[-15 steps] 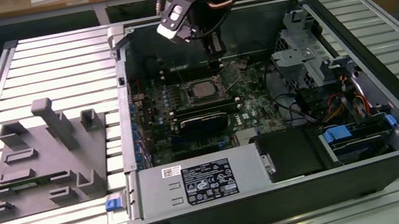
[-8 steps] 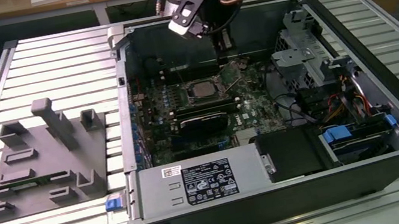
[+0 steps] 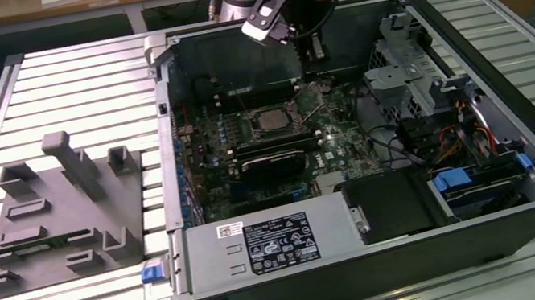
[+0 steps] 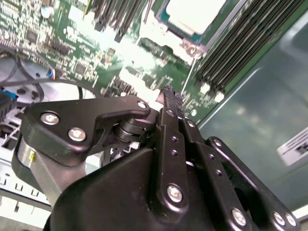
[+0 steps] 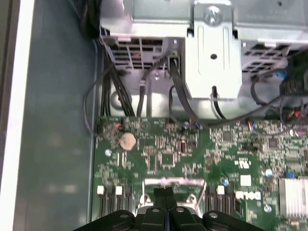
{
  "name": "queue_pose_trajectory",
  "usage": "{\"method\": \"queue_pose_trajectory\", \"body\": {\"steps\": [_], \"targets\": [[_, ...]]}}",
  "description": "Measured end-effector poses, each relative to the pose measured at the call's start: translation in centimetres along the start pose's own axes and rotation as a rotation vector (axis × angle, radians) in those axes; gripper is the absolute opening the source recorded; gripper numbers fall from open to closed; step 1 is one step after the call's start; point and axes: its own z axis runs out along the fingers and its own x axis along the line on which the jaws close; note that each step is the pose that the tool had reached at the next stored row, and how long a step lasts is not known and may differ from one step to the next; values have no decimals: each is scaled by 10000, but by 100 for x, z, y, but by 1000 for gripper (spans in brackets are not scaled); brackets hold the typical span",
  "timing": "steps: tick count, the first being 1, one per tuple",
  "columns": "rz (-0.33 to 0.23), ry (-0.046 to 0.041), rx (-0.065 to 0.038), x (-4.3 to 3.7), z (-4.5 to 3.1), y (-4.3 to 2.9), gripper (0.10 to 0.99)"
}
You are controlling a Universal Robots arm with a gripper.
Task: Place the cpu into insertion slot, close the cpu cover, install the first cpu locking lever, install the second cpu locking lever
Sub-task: 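Close the cpu cover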
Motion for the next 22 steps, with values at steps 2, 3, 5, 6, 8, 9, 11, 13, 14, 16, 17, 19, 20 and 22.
{"method": "queue_pose_trajectory", "body": {"steps": [2, 3, 5, 6, 8, 9, 11, 13, 14, 16, 17, 19, 20, 22], "targets": [[-2, -19, 2, 15, 6, 58, 106], [-3, -28, 3, 21, 10, 86, 106], [-5, -48, 8, 31, 18, 141, 106], [-6, -56, 10, 33, 23, 165, 106], [12, -81, 12, 33, 31, 203, 106], [29, -93, 13, 33, 37, 219, 106], [70, -104, 13, 33, 54, 243, 106], [116, -108, 14, 33, 80, 260, 106], [139, -112, 15, 33, 94, 268, 106], [185, -115, 15, 34, 124, 283, 106], [206, -117, 15, 34, 138, 290, 106], [242, -121, 16, 33, 167, 301, 106], [277, -124, 17, 31, 208, 312, 106], [299, -128, 18, 29, 239, 316, 106]]}}
